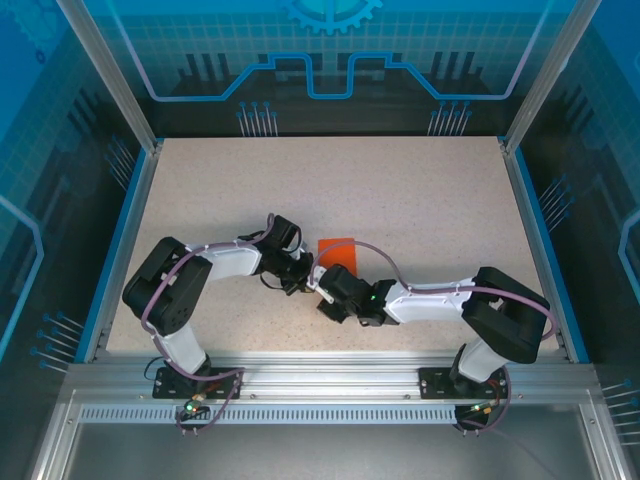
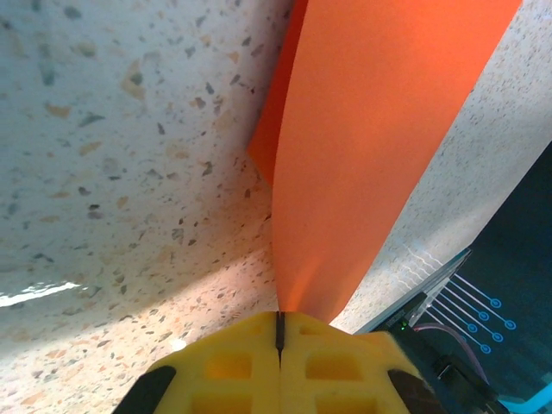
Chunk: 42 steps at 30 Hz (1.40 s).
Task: Fold a paper plane with a square sheet of paper (fold left side to right side)
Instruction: Third fold the triangle at the center of the table.
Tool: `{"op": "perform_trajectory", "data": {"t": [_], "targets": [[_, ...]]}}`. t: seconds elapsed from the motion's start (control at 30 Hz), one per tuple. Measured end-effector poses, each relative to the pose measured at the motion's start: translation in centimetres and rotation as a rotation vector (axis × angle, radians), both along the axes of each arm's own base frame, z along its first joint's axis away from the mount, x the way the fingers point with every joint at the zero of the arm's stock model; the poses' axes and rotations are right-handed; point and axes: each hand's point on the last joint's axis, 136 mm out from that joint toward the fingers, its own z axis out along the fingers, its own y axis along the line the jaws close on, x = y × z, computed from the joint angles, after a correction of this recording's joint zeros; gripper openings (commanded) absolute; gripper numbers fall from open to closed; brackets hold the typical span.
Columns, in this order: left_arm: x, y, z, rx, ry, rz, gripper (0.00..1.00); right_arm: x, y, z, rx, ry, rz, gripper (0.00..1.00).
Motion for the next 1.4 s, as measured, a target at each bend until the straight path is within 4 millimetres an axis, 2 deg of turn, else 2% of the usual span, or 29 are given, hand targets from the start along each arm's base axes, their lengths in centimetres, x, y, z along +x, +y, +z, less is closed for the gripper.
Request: {"op": "perform_trajectory", "data": {"t": [0.13,0.2,0.43,0.53,0.6,0.67,0.73,0.9,1.0,1.13,1.4], "targets": [[-0.1,0.1,-0.1,0.003,0.002,-0.001,0.09,0.1,-0.1,-0.1,0.006,0.016,0.002,0.05],[-0.1,0.1,-0.1,0.006,0.005,-0.001,0.12,0.2,-0.2,-0.1,0.013,0.028,0.002,0.01],[-0.1,0.6,0.8,0.012,-0.027,-0.013,0.29,0.0,-0.1,-0.2,0.038,0.069,0.017,0.00],[0.5,1.5,2.0,0.006,-0.062,-0.002,0.37,-0.1,0.0,-0.2,0.049,0.087,0.022,0.00],[1.0,2.4,2.6,0.012,-0.084,0.017,0.37,-0.1,0.2,0.0,0.065,0.092,0.026,0.00],[1.6,3.2,3.2,0.012,-0.109,0.031,0.36,-0.2,0.1,0.0,0.070,0.105,0.026,0.00],[2.1,3.6,3.5,0.012,-0.131,0.032,0.31,-0.2,0.1,0.0,0.077,0.117,0.025,0.00],[3.7,3.1,4.4,0.009,-0.192,-0.012,0.19,-0.3,0.1,0.0,0.100,0.150,0.012,0.00],[5.5,2.2,4.5,0.003,-0.225,-0.041,0.16,-0.4,0.1,-0.1,0.114,0.174,0.005,0.00],[7.3,0.7,3.4,0.008,-0.231,-0.086,0.15,-0.4,0.1,-0.1,0.132,0.201,-0.004,0.00],[7.8,-3.4,0.9,0.026,-0.224,-0.227,0.09,-0.3,0.0,0.0,0.160,0.240,-0.026,0.00]]}}
